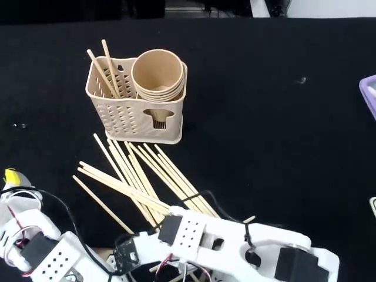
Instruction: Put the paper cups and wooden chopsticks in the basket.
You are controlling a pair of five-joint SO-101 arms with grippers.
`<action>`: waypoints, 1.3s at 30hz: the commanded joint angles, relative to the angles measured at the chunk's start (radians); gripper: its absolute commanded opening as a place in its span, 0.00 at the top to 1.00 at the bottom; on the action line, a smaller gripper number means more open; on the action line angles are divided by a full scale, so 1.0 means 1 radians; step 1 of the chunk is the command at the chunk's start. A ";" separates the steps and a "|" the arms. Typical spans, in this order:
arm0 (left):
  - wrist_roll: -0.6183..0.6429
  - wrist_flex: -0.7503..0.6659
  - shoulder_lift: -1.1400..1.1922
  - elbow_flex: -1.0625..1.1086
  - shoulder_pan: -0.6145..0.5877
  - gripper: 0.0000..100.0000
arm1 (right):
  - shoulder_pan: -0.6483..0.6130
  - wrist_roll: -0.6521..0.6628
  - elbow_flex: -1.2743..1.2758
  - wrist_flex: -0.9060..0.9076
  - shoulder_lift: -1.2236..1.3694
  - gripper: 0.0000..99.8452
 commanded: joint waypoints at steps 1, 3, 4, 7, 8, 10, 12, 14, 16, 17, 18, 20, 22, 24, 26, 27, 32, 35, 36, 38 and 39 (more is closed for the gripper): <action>0.009 -0.014 0.009 -0.036 -0.013 0.76 | 0.025 -0.034 -0.136 0.040 -0.015 0.91; 0.009 -0.014 0.009 -0.036 -0.013 0.76 | 0.028 -0.034 -0.159 0.055 -0.015 0.91; 0.009 -0.014 0.009 -0.036 -0.013 0.76 | 0.028 -0.034 -0.165 0.058 -0.015 0.90; 0.009 -0.014 0.009 -0.036 -0.013 0.76 | 0.031 -0.043 -0.165 0.057 -0.015 0.81; 0.009 -0.014 0.009 -0.036 -0.013 0.76 | 0.031 -0.043 -0.162 0.058 -0.015 0.79; 0.009 -0.014 0.009 -0.035 -0.013 0.76 | 0.028 -0.041 -0.157 0.072 -0.015 0.76; 0.009 -0.014 0.009 -0.035 -0.013 0.76 | 0.023 -0.038 -0.163 0.100 -0.016 0.76; 0.009 -0.014 0.009 -0.035 -0.013 0.76 | 0.012 -0.035 -0.173 0.132 -0.036 0.76; 0.009 -0.014 0.009 -0.035 -0.012 0.76 | 0.005 -0.035 -0.177 0.158 -0.079 0.76; 0.009 -0.014 0.009 -0.035 -0.012 0.76 | -0.009 -0.037 -0.171 0.161 -0.107 0.76; 0.009 -0.014 0.009 -0.035 -0.012 0.76 | -0.026 -0.041 -0.165 0.164 -0.130 0.76; 0.009 -0.014 0.009 -0.035 -0.012 0.76 | -0.060 -0.041 -0.143 0.157 -0.171 0.76; 0.012 -0.014 0.009 -0.035 -0.012 0.76 | -0.084 -0.044 -0.125 0.137 -0.193 0.76; 0.015 -0.018 0.009 -0.035 -0.019 0.76 | -0.104 -0.089 -0.105 0.095 -0.191 0.76; 0.015 -0.021 0.008 -0.038 -0.024 0.76 | -0.107 -0.155 -0.082 0.041 -0.183 0.76; 0.015 -0.021 0.008 -0.042 -0.036 0.76 | -0.109 -0.183 -0.071 0.012 -0.177 0.76; 0.055 -0.064 0.009 -0.028 -0.093 0.76 | -0.112 -0.308 -0.013 -0.058 -0.151 0.76; 0.055 -0.064 0.008 -0.025 -0.090 0.76 | -0.117 -0.353 -0.015 -0.064 -0.139 0.76; 0.055 -0.064 0.008 -0.024 -0.088 0.76 | -0.130 -0.371 -0.018 -0.063 -0.136 0.76; 0.057 -0.064 0.008 -0.024 -0.088 0.76 | -0.167 -0.423 -0.019 -0.063 -0.130 0.76; 0.057 -0.064 0.008 -0.024 -0.088 0.76 | -0.193 -0.442 -0.019 -0.064 -0.128 0.76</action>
